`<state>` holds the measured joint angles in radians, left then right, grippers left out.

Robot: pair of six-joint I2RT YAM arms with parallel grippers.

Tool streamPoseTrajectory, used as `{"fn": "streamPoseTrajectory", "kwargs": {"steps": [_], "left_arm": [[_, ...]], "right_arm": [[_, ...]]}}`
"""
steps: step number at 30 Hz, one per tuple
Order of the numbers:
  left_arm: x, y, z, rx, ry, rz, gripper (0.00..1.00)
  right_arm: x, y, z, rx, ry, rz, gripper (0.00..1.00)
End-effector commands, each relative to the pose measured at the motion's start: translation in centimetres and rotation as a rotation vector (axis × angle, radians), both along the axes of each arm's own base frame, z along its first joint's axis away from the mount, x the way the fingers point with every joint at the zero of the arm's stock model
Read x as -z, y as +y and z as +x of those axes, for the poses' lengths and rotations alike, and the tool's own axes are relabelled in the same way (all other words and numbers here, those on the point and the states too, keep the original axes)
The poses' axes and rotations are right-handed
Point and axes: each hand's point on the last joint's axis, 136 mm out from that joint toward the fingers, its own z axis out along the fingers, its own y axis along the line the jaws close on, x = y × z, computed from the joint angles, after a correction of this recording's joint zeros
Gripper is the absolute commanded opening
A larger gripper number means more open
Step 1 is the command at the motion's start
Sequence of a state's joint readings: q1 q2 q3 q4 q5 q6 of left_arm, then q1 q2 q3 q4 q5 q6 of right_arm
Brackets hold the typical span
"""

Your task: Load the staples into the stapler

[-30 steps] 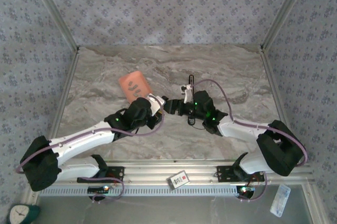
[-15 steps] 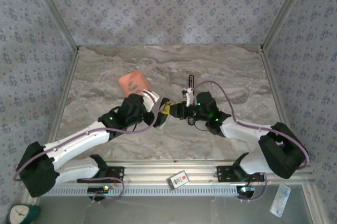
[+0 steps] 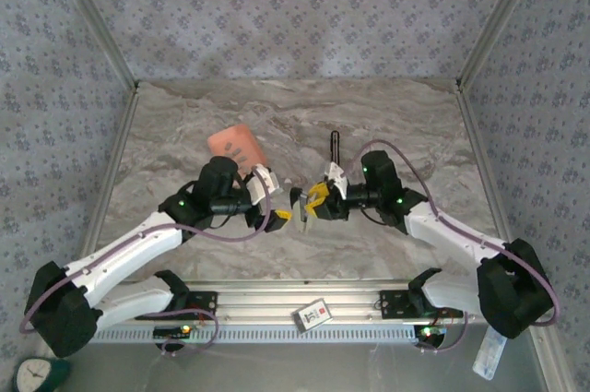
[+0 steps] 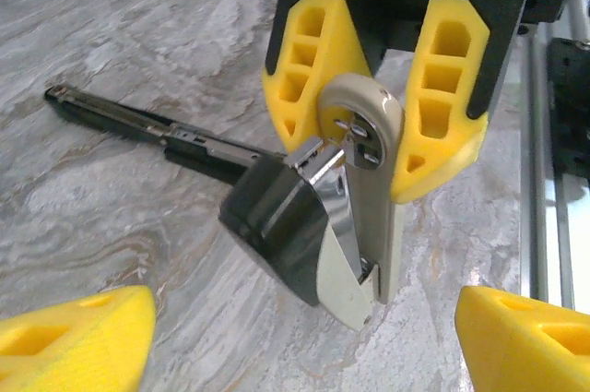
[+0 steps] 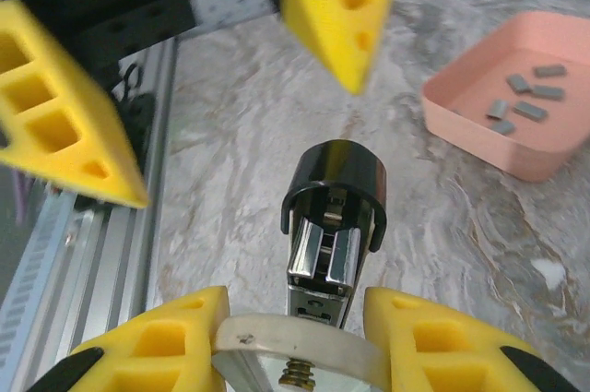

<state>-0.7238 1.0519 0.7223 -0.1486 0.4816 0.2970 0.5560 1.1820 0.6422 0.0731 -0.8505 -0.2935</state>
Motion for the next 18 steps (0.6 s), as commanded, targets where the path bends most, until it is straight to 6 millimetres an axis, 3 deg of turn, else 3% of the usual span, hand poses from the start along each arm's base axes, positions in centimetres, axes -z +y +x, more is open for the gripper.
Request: {"fn": "streamPoseTrajectory", "kwargs": {"steps": [1,8,18], "left_arm": [[-1.7,-1.0,-0.7,0.121,-0.077,-0.023,0.81],[-1.8,-2.1,-1.8,0.247,-0.089,-0.037,0.65],[-1.5,-2.7,-3.4,0.369,-0.074,-0.032,0.57]], "right_arm": [[-2.4,0.3,-2.5,-0.204,-0.209,0.022,0.06],[-3.4,0.7,-2.7,-0.241,-0.26,0.036,0.05],[-4.3,1.0,-2.5,-0.251,-0.282,0.059,0.05]]}}
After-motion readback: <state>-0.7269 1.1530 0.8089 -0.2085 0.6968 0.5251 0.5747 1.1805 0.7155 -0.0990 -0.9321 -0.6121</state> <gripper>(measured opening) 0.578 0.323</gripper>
